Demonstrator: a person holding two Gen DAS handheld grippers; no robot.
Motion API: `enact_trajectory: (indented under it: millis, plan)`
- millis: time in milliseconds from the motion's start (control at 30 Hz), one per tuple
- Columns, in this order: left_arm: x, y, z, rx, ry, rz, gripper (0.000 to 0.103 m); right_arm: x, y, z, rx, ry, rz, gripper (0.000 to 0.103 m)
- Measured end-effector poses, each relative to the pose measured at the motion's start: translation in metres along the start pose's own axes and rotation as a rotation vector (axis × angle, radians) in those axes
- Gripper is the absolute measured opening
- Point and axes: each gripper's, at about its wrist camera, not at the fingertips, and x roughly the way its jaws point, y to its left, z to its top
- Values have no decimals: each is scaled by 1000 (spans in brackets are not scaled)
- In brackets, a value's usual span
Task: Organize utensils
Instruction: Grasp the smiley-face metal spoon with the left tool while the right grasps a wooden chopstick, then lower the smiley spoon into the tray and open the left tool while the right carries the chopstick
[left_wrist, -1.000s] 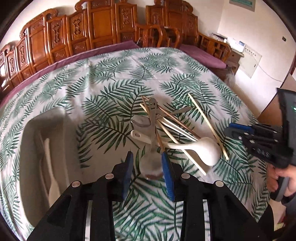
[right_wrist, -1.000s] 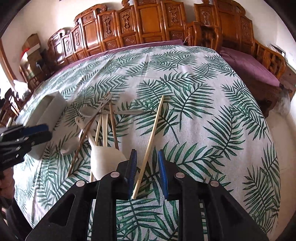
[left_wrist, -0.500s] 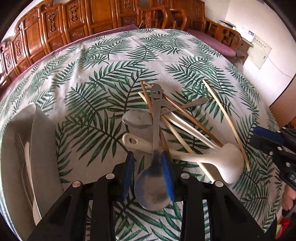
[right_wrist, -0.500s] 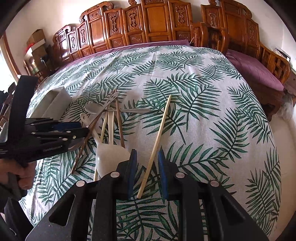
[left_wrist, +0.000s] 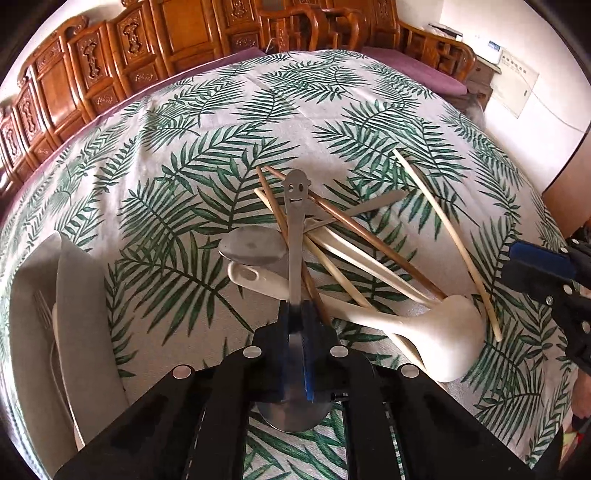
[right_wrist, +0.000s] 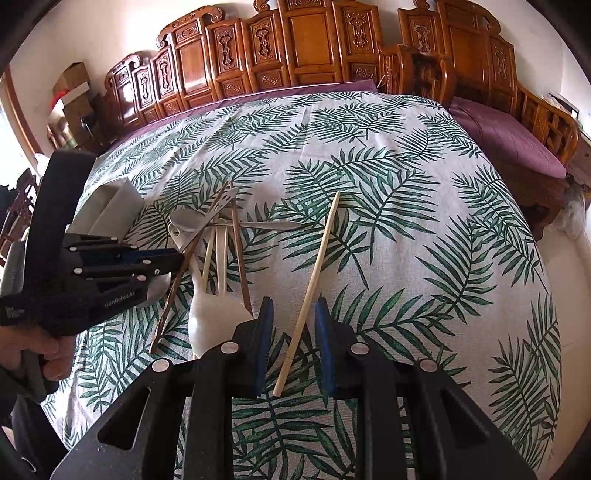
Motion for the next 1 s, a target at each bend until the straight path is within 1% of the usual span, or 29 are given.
enact_trajectory:
  millis: [167, 400, 600, 767, 867, 900, 1000]
  plan:
    - [-7, -2, -9, 2, 8, 2, 5, 0, -4, 0, 7, 0, -7, 26]
    - [-35, -4, -24, -6, -37, -1, 5, 8, -9, -3, 18, 14, 1, 26]
    - [-65, -6, -42, -13, -86, -31, 5, 15, -6, -5, 13, 17, 21, 26]
    - [-87, -10, -56, -10, -116, -49, 5, 21, 2, -8, -24, 41, 6, 25]
    - [-96, -9, -62, -26, -131, -61, 5, 29, 8, -13, -61, 81, -28, 25]
    - [-99, -8, -64, -30, -135, -65, 5, 28, 9, -14, -72, 76, -37, 24]
    - [-106, -6, -68, -29, -145, -66, 5, 29, 7, -14, -62, 86, -43, 23]
